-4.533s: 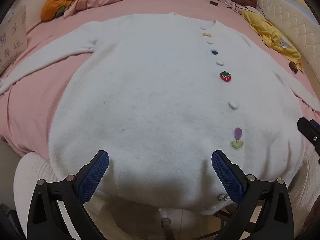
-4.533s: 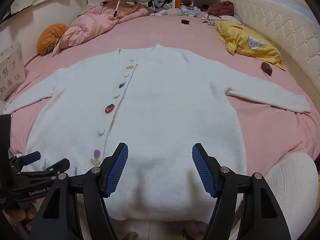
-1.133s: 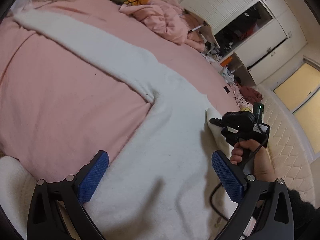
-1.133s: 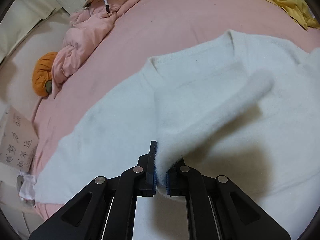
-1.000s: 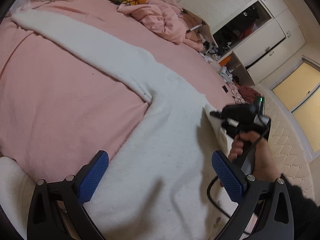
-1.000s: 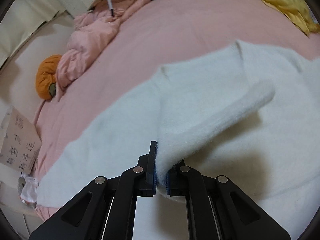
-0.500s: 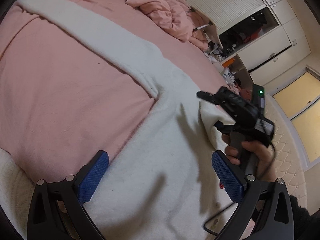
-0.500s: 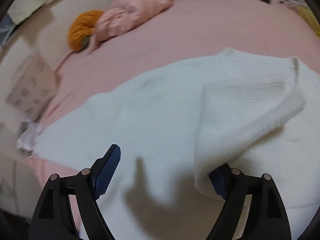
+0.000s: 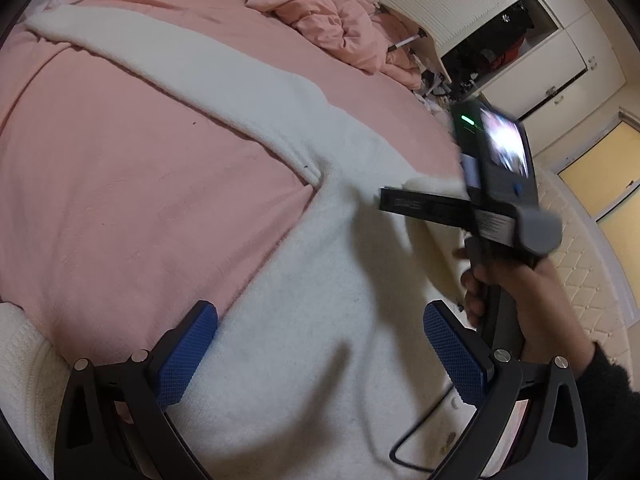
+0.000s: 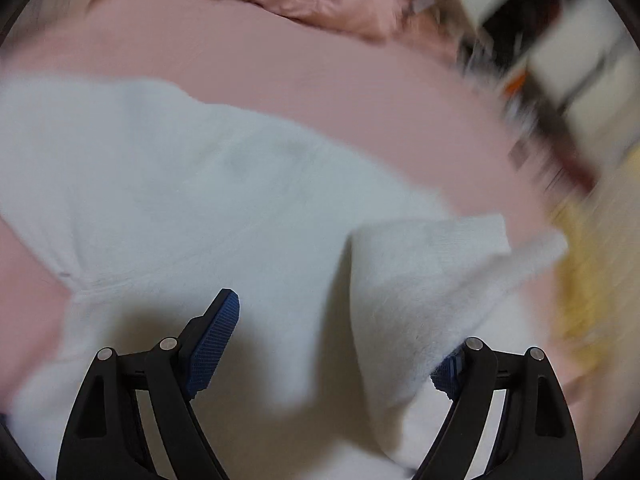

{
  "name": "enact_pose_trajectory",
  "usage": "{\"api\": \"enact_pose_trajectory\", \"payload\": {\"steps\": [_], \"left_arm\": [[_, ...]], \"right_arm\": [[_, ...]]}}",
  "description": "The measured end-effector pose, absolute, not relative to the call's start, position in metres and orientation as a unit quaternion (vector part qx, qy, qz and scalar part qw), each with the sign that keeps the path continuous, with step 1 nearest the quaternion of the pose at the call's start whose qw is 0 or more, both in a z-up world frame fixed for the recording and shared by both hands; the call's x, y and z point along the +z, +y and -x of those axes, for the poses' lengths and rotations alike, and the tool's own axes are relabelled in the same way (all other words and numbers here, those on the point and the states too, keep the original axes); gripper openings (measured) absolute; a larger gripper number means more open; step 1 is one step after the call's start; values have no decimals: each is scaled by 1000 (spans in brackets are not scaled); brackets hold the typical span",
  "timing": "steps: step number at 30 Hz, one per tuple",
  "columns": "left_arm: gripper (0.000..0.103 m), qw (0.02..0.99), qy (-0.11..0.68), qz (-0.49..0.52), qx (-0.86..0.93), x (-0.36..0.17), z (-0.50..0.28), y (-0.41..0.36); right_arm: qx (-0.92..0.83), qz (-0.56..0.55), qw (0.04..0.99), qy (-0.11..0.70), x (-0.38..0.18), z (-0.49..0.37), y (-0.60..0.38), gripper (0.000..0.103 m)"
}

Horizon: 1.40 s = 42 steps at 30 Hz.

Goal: Fold clothes
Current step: 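Carry the held sleeve across the cardigan body with the right gripper, then open the right gripper to lay the sleeve on the body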

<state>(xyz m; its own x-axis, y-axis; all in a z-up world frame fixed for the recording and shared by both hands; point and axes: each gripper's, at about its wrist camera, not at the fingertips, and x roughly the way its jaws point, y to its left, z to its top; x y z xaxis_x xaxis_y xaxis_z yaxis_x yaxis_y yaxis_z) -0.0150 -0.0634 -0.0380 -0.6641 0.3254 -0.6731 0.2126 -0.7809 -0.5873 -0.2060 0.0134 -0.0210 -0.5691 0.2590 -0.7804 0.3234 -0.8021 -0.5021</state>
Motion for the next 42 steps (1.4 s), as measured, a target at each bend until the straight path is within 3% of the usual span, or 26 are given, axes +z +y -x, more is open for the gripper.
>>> {"api": "enact_pose_trajectory", "payload": {"steps": [2, 4, 11, 14, 16, 19, 22, 24, 25, 29, 32, 34, 37, 42], "left_arm": [[103, 34, -329, 409, 851, -38, 15, -64], [103, 34, -333, 409, 849, -38, 15, -65], [103, 37, -343, 403, 847, -38, 13, -68], [103, 39, -340, 402, 849, -36, 12, -67], [103, 36, -328, 404, 853, -34, 13, -64], [103, 34, -308, 416, 855, -32, 21, -56], [103, 50, -273, 407, 870, -16, 40, -36], [103, 58, -254, 407, 875, -6, 68, -19], [103, 65, -252, 408, 875, -3, 85, -10], [103, 73, -196, 421, 883, 6, 159, 30], [103, 61, -116, 436, 890, 3, 202, 66], [103, 50, -65, 458, 885, -10, 221, 84], [103, -5, 15, 503, 864, -42, 242, 91], [103, -44, 8, 492, 869, -38, 238, 72]], "right_arm": [[-815, -466, 46, 342, -28, 205, -4, 84], [-816, -492, 76, 295, -31, 208, 2, 84], [-861, -474, 184, -31, 11, 218, 100, 84], [-869, -447, 159, -145, 20, 193, 179, 84], [-871, -444, 90, -191, 20, 174, 241, 84], [-869, -448, -19, -208, 12, 147, 332, 84], [-853, -469, -54, -223, -18, 127, 396, 81], [-861, -460, -47, -212, -32, 116, 406, 50], [-869, -449, -56, -202, -28, 112, 408, 47], [-881, -427, -91, -183, -14, 111, 394, 48], [-896, -414, -46, -155, -4, 106, 384, 54], [-893, -425, -39, -141, -11, 116, 377, 58], [-889, -431, -45, -146, -26, 112, 397, 57], [-902, -397, -117, -119, -3, 95, 402, 58]]}}
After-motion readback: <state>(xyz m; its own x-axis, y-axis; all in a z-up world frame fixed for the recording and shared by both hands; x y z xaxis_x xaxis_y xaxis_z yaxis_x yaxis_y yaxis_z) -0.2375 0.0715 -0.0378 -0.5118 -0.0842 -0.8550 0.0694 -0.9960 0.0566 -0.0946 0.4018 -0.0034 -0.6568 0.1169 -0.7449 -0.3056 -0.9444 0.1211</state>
